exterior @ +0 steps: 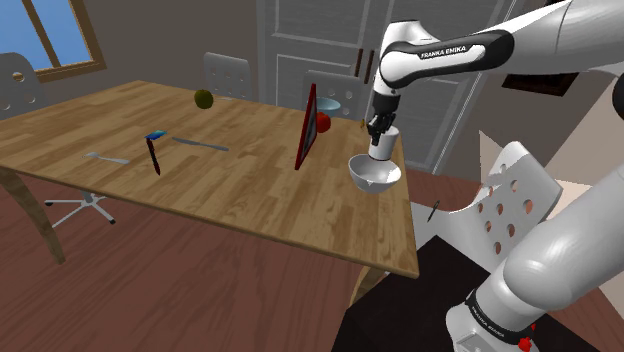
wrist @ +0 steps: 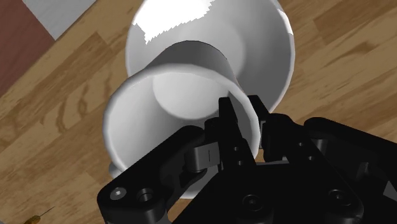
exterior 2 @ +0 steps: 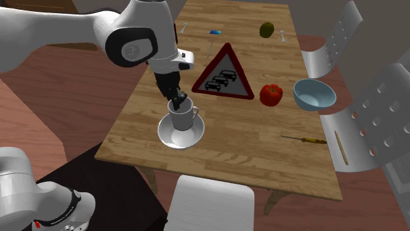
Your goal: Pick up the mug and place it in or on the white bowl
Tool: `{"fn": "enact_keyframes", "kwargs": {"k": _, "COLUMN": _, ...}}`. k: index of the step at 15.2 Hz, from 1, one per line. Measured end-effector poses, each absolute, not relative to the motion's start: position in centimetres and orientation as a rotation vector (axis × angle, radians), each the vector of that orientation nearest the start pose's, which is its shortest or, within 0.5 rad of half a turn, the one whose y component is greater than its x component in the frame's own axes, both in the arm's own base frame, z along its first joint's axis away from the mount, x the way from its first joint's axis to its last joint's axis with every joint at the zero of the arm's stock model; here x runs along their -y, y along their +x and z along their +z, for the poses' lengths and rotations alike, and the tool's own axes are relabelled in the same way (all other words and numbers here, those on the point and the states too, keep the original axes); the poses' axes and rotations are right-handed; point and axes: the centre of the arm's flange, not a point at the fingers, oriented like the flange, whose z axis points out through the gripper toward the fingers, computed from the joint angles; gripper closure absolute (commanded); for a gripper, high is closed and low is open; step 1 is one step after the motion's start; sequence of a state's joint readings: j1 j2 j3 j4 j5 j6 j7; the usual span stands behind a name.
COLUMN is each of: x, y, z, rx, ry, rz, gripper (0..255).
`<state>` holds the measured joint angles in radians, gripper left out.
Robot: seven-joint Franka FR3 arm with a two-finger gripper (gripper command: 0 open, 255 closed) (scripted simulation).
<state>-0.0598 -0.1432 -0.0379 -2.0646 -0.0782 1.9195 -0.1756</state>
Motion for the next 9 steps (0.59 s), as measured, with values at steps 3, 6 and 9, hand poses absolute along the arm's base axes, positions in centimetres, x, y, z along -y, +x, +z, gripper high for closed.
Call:
{"fn": "enact_keyframes", "kwargs": {"k": 3, "x": 5.6, "y": 51.0, "z": 48.0, "rx": 0.169, "ry": -3.204, "rz": 0.018, "gripper": 255}}
{"fn": "enact_keyframes", "kwargs": {"k": 6, "x": 5.7, "y": 51.1, "z": 46.2, "rx": 0.169, "ry": -3.204, "rz": 0.018, "gripper": 255}}
{"fn": "enact_keyframes", "kwargs": {"k": 9, "x": 5.6, "y": 51.1, "z": 45.5, "rx": 0.169, "ry": -3.204, "rz": 0.018, "gripper": 255}}
